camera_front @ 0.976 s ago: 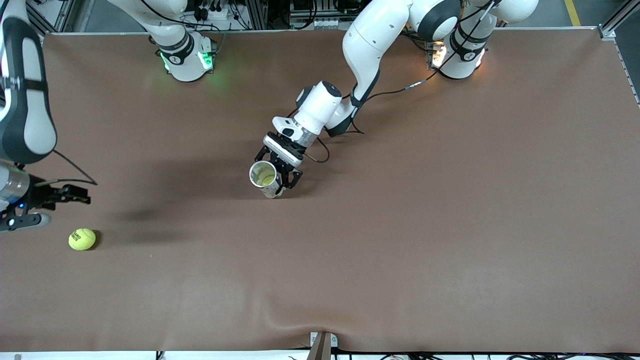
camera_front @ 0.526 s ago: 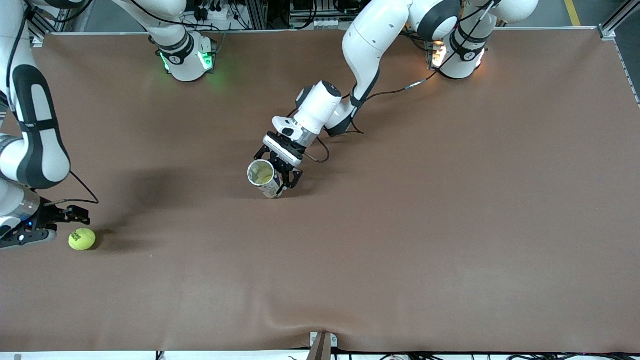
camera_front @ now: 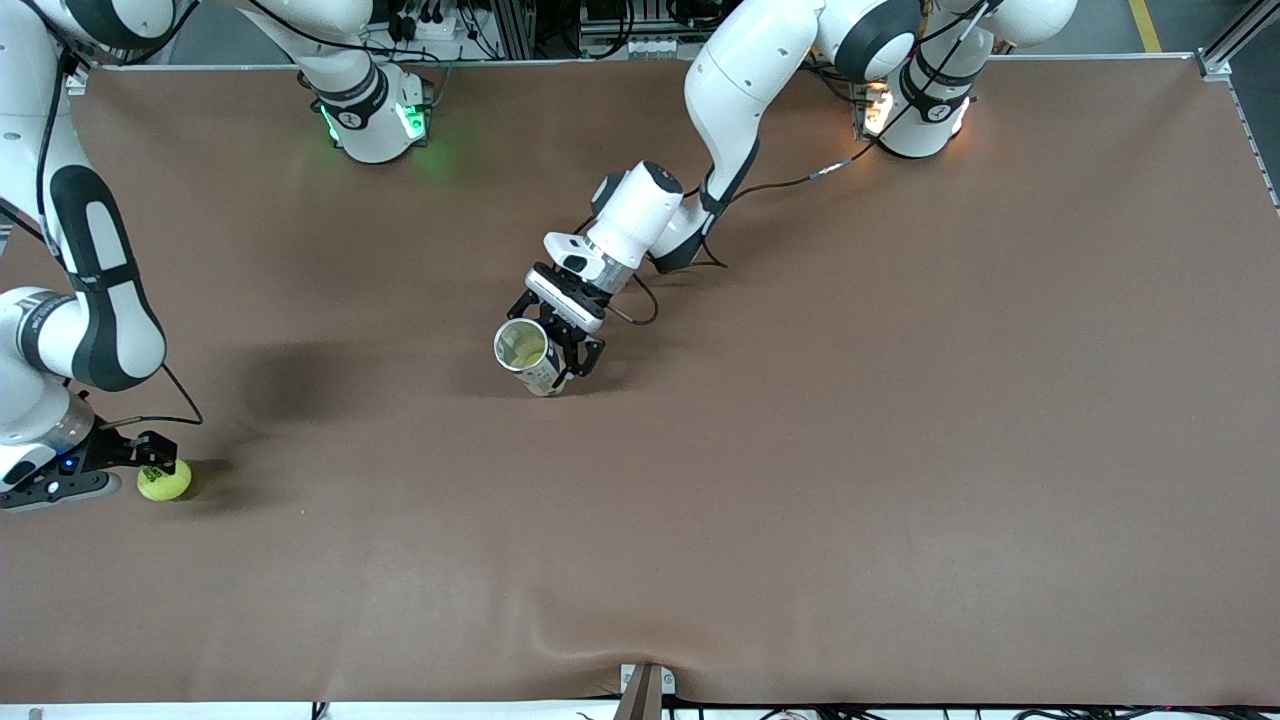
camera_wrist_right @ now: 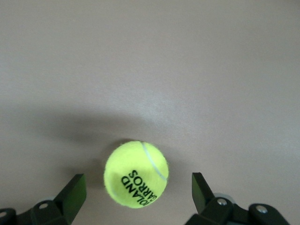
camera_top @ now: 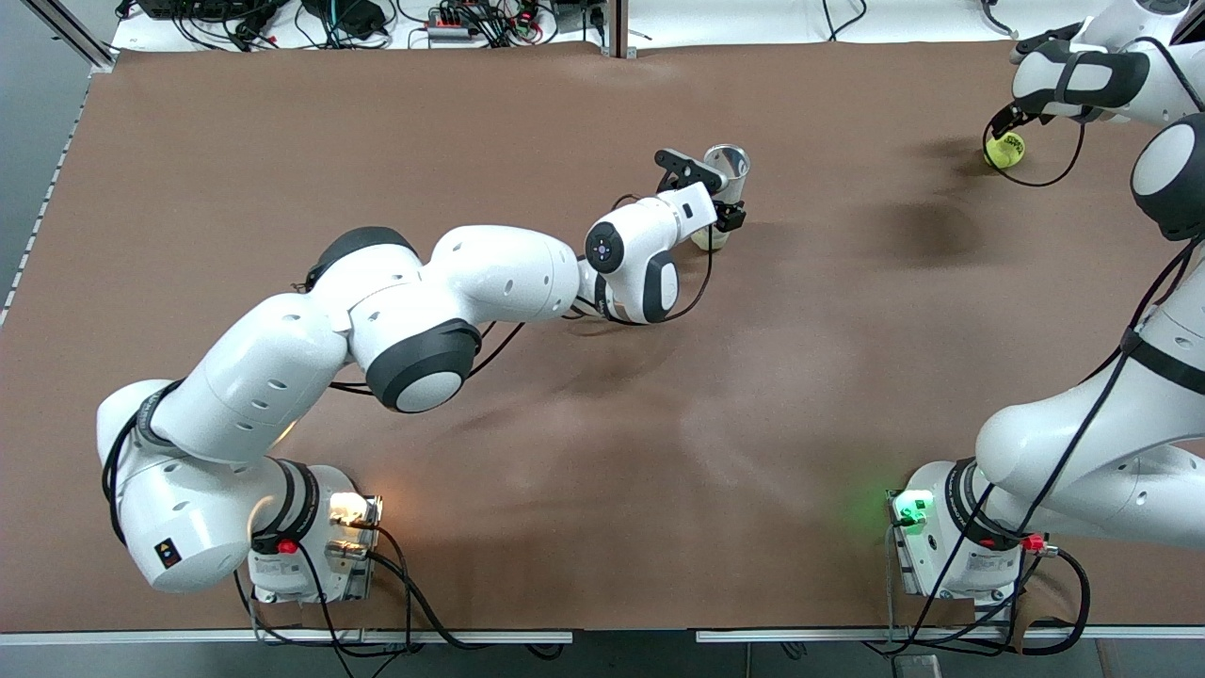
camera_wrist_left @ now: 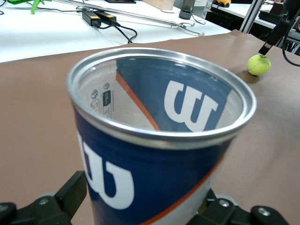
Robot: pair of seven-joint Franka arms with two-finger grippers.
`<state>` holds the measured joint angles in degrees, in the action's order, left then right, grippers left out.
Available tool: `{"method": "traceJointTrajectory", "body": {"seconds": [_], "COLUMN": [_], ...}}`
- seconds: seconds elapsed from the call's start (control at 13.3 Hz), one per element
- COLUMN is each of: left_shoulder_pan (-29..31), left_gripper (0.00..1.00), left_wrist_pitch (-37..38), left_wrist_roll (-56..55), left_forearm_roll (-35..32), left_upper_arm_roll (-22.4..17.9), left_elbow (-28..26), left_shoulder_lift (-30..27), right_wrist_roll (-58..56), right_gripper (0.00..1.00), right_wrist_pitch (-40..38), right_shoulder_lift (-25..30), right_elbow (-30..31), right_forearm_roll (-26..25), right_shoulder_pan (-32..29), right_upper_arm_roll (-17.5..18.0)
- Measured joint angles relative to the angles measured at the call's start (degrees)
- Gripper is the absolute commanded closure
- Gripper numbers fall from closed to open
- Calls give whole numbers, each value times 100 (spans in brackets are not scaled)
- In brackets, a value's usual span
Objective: Insert tennis ball vertically with right arm
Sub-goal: 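Grasp the second tennis ball with the right gripper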
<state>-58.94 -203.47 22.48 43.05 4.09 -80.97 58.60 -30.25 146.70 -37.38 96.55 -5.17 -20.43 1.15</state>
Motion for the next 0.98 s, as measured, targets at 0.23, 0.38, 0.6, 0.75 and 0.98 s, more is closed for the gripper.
{"method": "traceJointTrajectory", "body": {"seconds": [0.23, 0.38, 0.6, 0.75, 0.98], "left_shoulder_pan": [-12, -35, -78, -86, -89], "left_gripper": [0, 0, 0, 0, 0], "left_wrist_pitch": [0, 0, 0, 0, 0], "left_wrist_roll": [0, 0, -6, -6, -6], "left_forearm_roll": [0, 0, 0, 0, 0], "left_upper_arm_roll": [1, 4, 5, 5, 3], "left_elbow": [10, 13, 13, 13, 13], "left_shoulder_lift": [0, 0, 0, 0, 0], "right_wrist_roll": [0, 0, 2, 3, 3], "right_gripper": [0, 0, 25, 89, 100], "right_wrist_pitch": [33, 45, 417, 552, 571], "right_shoulder_lift": [-151, -243, -454, -510, -524], "right_elbow": [-5, -6, -12, -15, -38], "right_forearm_roll": [0, 0, 0, 0, 0], "right_shoulder_pan": [-43, -52, -64, -64, -64], "right_upper_arm_roll": [0, 0, 2, 3, 19]}}
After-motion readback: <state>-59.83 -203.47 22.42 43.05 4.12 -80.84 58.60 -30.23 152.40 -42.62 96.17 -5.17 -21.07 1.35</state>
